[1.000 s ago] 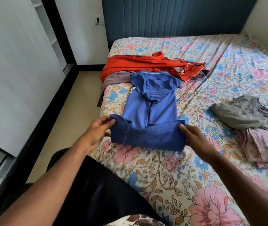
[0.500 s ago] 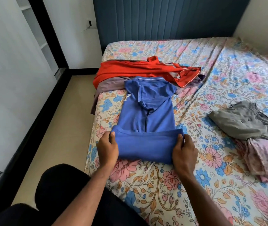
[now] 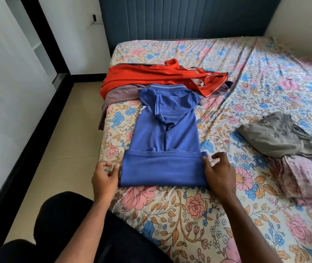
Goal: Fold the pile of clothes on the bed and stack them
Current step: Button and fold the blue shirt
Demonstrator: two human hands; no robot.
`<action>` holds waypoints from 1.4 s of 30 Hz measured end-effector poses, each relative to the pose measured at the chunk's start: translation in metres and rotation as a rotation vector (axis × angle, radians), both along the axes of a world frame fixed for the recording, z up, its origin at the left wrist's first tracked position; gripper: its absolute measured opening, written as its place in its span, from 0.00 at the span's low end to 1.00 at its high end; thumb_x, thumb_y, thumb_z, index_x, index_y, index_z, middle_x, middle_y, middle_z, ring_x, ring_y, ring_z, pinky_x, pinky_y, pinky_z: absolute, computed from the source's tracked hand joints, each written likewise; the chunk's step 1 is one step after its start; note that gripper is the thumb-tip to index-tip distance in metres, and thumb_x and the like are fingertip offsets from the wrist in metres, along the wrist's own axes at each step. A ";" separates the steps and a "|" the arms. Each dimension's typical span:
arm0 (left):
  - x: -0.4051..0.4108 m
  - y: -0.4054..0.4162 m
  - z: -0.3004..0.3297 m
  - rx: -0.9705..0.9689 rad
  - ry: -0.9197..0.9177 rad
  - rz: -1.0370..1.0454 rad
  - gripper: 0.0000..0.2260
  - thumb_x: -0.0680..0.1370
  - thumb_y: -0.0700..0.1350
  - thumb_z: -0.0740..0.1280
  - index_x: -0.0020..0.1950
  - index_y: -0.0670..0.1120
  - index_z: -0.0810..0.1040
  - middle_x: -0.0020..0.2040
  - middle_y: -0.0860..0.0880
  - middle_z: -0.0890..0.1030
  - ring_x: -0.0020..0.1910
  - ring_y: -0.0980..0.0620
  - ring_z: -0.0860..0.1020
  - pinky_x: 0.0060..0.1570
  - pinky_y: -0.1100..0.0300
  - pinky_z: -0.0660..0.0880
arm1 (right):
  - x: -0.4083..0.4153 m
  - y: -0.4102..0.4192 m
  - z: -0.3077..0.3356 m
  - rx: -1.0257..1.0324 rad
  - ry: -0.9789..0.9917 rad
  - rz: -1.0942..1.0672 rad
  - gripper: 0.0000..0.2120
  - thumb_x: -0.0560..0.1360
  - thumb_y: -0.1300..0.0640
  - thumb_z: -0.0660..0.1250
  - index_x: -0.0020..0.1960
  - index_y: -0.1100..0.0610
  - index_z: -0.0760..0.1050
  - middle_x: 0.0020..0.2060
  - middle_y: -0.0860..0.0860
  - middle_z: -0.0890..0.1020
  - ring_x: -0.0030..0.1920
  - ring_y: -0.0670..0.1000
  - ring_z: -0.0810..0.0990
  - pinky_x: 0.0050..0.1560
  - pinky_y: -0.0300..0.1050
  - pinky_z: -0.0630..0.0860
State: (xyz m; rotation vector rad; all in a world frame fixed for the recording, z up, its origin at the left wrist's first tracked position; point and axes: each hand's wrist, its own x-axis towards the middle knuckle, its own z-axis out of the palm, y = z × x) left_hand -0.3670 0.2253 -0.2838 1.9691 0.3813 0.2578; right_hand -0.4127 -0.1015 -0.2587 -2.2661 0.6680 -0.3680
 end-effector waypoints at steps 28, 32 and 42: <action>-0.028 0.017 0.016 0.219 -0.360 -0.509 0.11 0.74 0.32 0.74 0.52 0.45 0.86 0.75 0.62 0.66 0.75 0.55 0.63 0.72 0.56 0.60 | -0.053 -0.009 0.013 0.175 -0.304 0.475 0.16 0.79 0.55 0.70 0.66 0.44 0.79 0.69 0.45 0.78 0.68 0.40 0.76 0.64 0.46 0.79; -0.033 0.021 0.019 0.201 -0.417 -0.538 0.06 0.75 0.43 0.74 0.51 0.47 0.84 0.73 0.65 0.69 0.77 0.54 0.63 0.76 0.43 0.61 | -0.054 -0.004 0.019 0.190 -0.388 0.477 0.12 0.80 0.45 0.64 0.55 0.50 0.81 0.43 0.49 0.85 0.39 0.52 0.81 0.38 0.48 0.77; -0.058 -0.006 0.096 -0.054 -0.571 -0.395 0.12 0.81 0.52 0.60 0.52 0.45 0.76 0.42 0.58 0.79 0.38 0.63 0.76 0.39 0.72 0.72 | -0.066 0.025 0.065 0.341 -0.588 0.336 0.08 0.80 0.55 0.59 0.45 0.54 0.73 0.35 0.48 0.75 0.36 0.48 0.71 0.36 0.44 0.65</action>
